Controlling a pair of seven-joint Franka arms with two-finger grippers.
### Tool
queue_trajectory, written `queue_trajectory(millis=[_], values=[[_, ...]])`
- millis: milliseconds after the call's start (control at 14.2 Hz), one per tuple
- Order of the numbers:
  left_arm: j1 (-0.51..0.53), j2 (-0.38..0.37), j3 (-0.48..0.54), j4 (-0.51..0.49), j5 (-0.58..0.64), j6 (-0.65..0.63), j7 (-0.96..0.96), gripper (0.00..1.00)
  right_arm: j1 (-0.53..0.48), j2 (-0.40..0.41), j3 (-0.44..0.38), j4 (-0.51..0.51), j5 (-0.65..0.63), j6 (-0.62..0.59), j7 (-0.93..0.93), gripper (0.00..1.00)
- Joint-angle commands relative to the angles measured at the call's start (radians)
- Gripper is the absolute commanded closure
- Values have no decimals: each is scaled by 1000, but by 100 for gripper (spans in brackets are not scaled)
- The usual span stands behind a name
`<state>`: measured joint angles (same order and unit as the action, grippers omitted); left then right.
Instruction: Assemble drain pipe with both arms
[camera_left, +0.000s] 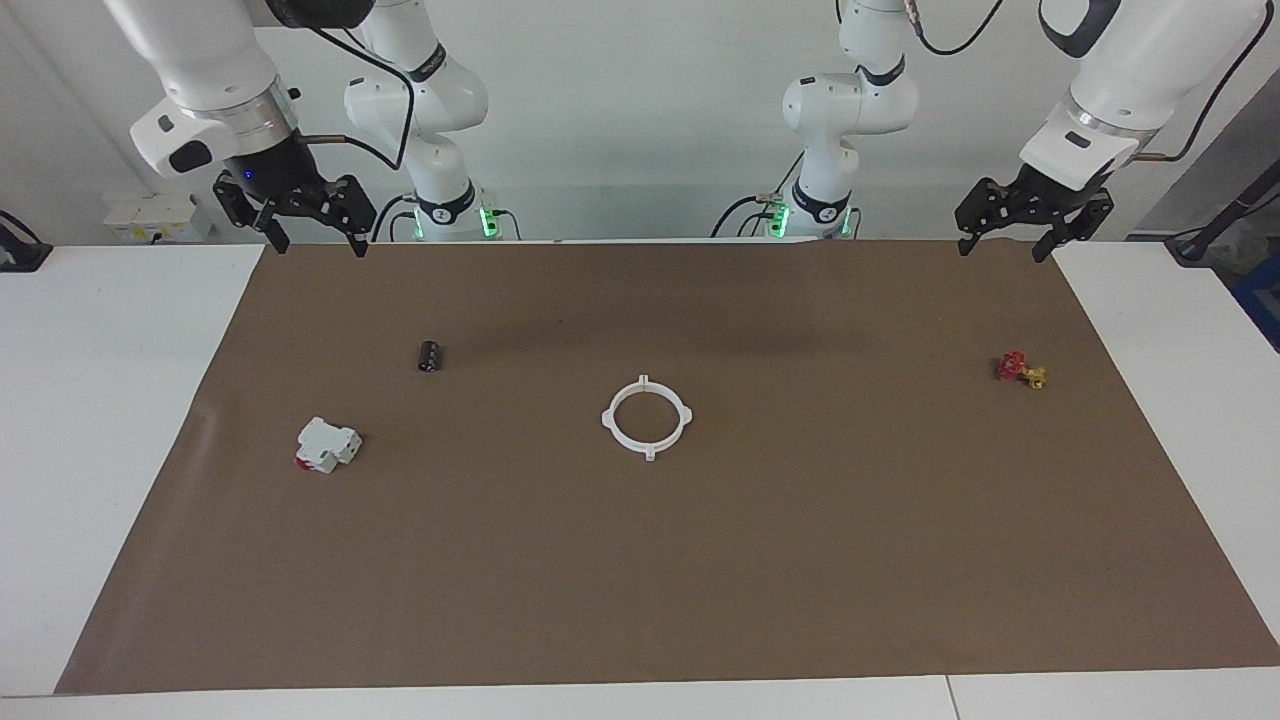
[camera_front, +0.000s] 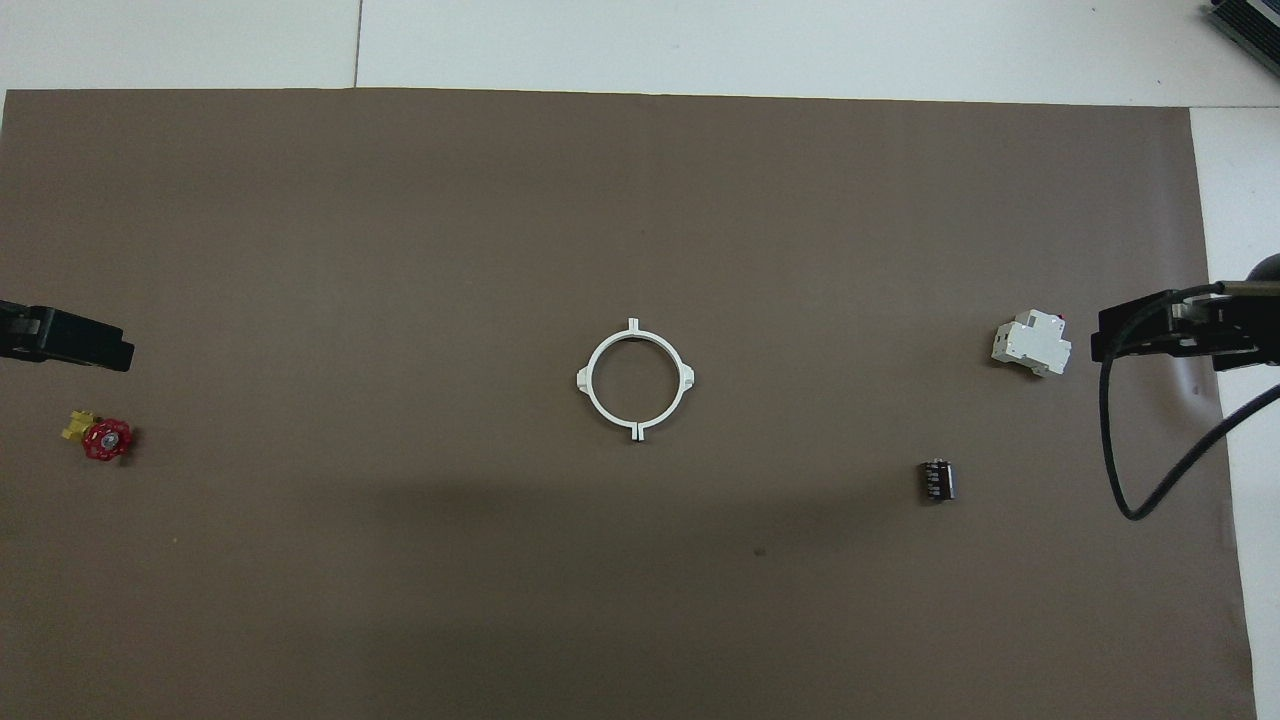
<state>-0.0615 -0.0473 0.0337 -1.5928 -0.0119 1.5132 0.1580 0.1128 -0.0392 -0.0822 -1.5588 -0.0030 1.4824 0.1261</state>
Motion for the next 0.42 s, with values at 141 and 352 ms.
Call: queue_trajectory(millis=[141, 352], values=[[-15, -28, 5, -36, 16, 32, -43, 0, -5, -10, -1, -4, 21, -13, -25, 0], [-24, -29, 5, -36, 18, 28, -44, 0, -1, -27, -2, -39, 0, 2, -26, 0]])
